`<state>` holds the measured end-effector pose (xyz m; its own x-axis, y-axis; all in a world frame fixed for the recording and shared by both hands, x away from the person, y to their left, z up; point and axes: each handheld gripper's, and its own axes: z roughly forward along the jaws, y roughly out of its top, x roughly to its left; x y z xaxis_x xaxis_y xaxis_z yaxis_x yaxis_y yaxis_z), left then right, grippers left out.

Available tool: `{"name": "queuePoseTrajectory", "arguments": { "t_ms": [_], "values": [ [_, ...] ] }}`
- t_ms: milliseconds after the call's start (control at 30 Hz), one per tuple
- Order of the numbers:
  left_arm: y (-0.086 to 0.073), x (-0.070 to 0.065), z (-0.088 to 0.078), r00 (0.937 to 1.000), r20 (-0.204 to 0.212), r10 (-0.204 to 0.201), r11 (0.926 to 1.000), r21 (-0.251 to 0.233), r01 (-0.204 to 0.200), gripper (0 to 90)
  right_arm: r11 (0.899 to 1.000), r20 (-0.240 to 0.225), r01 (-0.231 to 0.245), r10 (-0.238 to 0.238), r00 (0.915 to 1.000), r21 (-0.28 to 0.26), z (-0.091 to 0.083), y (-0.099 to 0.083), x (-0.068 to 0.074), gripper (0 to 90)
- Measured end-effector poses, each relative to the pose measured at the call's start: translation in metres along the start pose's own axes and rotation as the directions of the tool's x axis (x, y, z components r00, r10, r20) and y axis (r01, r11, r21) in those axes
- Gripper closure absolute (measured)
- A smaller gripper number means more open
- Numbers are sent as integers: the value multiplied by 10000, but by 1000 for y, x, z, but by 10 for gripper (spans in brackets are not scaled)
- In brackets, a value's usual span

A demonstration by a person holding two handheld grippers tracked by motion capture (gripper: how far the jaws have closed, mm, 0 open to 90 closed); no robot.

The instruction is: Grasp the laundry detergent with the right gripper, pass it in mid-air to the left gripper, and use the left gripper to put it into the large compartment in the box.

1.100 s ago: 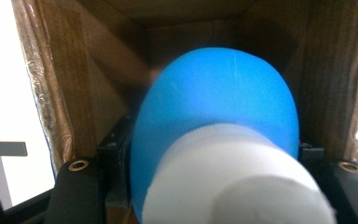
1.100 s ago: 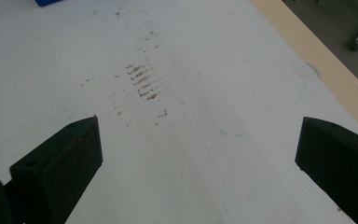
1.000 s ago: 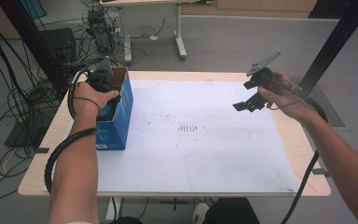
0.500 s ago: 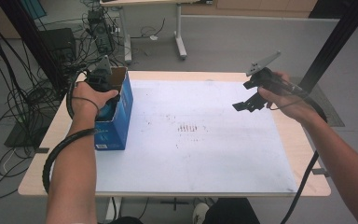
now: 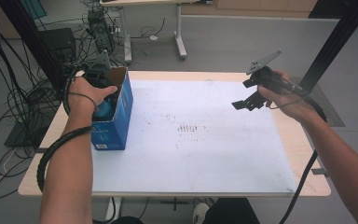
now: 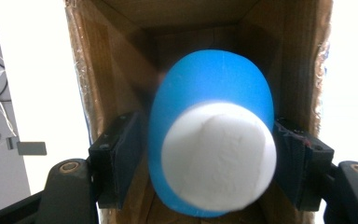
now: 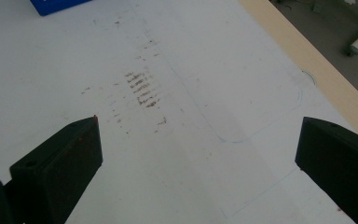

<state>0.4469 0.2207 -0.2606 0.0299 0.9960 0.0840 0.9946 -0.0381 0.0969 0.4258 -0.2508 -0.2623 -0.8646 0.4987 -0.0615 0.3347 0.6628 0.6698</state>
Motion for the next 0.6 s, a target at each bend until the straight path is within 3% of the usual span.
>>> {"name": "queuePoseTrajectory", "arguments": {
  "t_ms": [367,600],
  "values": [
    [-7,-7,-23,9998,-134,158,9996,-244,-162,280,9999,75,-165,165,9998,26,0,3,-2,3],
    [-15,-11,-45,9996,12,267,9979,-588,-266,234,9991,221,-388,383,9990,198,0,6,-4,3]
  ]
}}
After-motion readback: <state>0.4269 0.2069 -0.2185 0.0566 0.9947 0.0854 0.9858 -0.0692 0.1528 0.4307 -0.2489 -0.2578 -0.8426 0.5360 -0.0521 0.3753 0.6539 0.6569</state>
